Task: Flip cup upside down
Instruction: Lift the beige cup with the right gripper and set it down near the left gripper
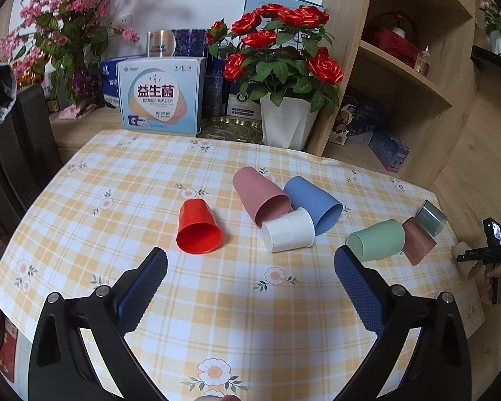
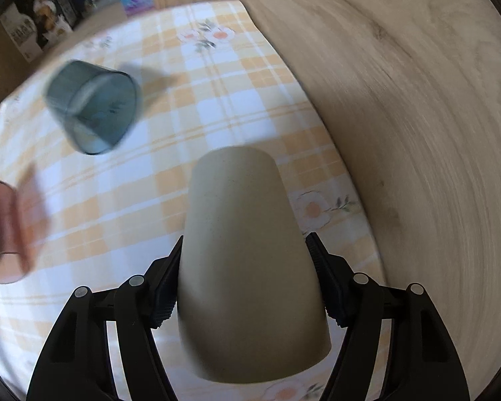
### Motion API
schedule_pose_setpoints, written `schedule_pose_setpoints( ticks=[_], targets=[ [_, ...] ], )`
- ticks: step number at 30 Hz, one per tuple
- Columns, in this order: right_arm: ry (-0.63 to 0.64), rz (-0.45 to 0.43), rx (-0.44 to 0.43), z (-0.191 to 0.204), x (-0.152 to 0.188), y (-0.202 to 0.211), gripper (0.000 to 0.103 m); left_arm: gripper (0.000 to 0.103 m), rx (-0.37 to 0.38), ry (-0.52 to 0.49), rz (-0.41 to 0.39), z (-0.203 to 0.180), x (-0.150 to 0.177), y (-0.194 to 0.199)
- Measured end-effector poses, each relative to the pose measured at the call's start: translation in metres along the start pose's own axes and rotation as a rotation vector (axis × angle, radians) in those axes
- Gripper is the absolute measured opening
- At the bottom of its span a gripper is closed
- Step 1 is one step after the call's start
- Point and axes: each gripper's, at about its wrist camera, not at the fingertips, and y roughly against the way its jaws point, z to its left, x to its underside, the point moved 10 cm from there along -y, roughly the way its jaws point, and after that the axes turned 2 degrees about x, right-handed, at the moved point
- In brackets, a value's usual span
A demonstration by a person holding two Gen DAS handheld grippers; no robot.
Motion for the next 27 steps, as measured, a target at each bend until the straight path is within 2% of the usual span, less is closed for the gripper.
schedule_pose_setpoints(
  ticks=[5,8,12,16,21,27],
  targets=[
    [0.019,-0.036,-0.120,0.050,0.021,0.041,0.067,0.098,0.019,0.006,0.010,0.002,0.005,0.000],
    [0.066,-0.026,-0.206,0.102,0.054,0.068,0.067,0.098,0.044,0.019,0.028,0.005,0.009,0.000],
    [0.121,0.041,-0.328,0.180,0.111,0.095,0.067,0.098,0.059,0.028,0.035,0.011,0.015,0.005],
    [0.228,0.079,-0.445,0.271,0.165,0.121,0.067,0.098,0.021,0.027,0.041,0.024,0.018,0.010],
    [0.268,0.070,-0.494,0.363,0.188,0.125,0.067,0.098,-0.017,0.045,0.054,0.045,0.022,0.014],
    [0.222,0.040,-0.431,0.429,0.206,0.110,0.067,0.098,-0.050,0.069,0.058,0.069,0.025,0.022]
  ],
)
